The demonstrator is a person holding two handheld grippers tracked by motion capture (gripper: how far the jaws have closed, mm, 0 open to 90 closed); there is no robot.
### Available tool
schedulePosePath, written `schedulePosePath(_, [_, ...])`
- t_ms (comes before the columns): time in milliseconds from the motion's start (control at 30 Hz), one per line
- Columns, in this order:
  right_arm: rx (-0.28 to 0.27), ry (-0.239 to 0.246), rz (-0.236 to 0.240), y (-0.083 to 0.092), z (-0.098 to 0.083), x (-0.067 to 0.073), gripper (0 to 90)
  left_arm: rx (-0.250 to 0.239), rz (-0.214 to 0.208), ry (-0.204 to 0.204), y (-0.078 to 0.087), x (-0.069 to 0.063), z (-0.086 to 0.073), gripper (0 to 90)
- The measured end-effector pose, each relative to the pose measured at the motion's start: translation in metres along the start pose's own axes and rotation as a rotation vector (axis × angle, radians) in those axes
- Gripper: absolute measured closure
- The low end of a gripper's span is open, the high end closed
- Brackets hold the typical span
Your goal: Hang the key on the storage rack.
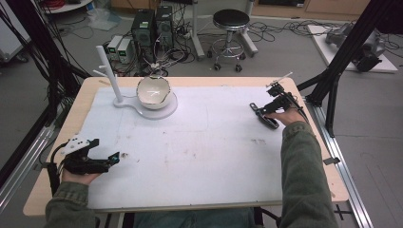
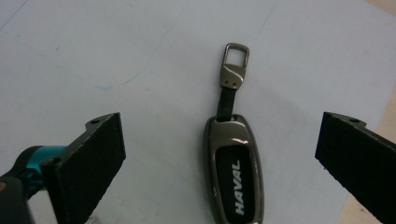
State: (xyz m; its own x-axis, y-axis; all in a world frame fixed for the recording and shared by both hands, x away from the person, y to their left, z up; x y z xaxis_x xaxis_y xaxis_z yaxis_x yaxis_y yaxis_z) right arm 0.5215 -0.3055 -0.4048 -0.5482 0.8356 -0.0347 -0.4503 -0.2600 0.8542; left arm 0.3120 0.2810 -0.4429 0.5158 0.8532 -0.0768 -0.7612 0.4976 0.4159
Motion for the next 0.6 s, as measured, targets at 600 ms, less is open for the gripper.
schedulePosePath(600, [0.176,0.083,-0.037,-0.039,0.017,0.004,5.3,0.016,0.007,0.001,0.0,0.0,-0.002,1.7])
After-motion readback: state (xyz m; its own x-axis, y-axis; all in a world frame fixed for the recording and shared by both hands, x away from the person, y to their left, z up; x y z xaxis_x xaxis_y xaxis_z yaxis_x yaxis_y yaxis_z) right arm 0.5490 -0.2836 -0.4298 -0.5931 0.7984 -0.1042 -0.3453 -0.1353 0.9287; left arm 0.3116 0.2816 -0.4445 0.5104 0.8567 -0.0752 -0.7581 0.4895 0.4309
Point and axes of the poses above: each handheld gripper's, and its own axes: y roughly backward along the jaws, z roughly out of its top, x roughly to its left, the point moved 4 cm from there along -y, roughly forward along the jaws, and after that the axes turned 1 degree about -x, right-handed, at the moved point
